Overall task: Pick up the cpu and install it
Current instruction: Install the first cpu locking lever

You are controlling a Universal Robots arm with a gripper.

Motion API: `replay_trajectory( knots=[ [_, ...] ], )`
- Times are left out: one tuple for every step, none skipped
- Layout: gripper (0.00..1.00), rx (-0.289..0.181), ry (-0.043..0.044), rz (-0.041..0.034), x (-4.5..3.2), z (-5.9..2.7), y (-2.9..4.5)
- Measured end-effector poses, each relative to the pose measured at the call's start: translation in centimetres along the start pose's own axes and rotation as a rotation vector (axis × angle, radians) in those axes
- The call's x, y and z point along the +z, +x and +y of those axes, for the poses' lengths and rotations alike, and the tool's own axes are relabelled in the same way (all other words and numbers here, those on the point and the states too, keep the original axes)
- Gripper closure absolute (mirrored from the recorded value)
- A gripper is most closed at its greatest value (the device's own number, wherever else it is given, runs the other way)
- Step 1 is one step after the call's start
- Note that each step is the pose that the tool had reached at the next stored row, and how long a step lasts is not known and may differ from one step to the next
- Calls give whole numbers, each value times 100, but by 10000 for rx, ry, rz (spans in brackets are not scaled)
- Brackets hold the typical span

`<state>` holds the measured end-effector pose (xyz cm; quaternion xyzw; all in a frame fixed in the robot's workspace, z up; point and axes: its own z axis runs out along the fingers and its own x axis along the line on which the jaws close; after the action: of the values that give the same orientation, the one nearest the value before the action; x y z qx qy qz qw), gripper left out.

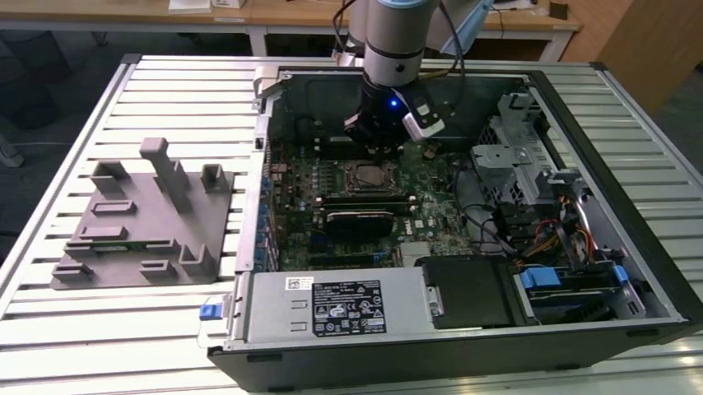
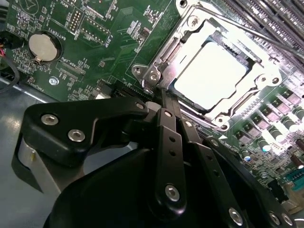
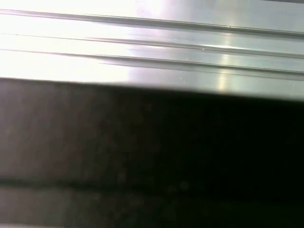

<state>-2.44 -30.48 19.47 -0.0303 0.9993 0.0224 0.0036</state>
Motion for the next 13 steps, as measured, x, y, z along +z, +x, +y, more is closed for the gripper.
replay_trajectory(
  knots=[
    [89,-1,-47,-3,1,1,0],
    [89,-3,-76,-1,-3,-2,2],
    [89,-2,-83,0,-3,-1,2],
    [89,-2,-85,-1,-6,0,2],
    [89,-2,-99,-9,-11,4,-1],
    [89,-2,-110,-16,-23,7,-2],
    [89,-3,-119,-19,-37,9,-3],
    [89,-2,-102,-12,-60,8,-2],
    [89,-2,-95,-7,-83,7,-1],
    [89,-2,-97,-8,-104,9,-2],
    [89,-3,-97,-9,-127,10,-2],
    [89,-3,-94,-7,-145,10,-2],
    [89,-3,-96,-8,-151,11,-2]
  ],
)
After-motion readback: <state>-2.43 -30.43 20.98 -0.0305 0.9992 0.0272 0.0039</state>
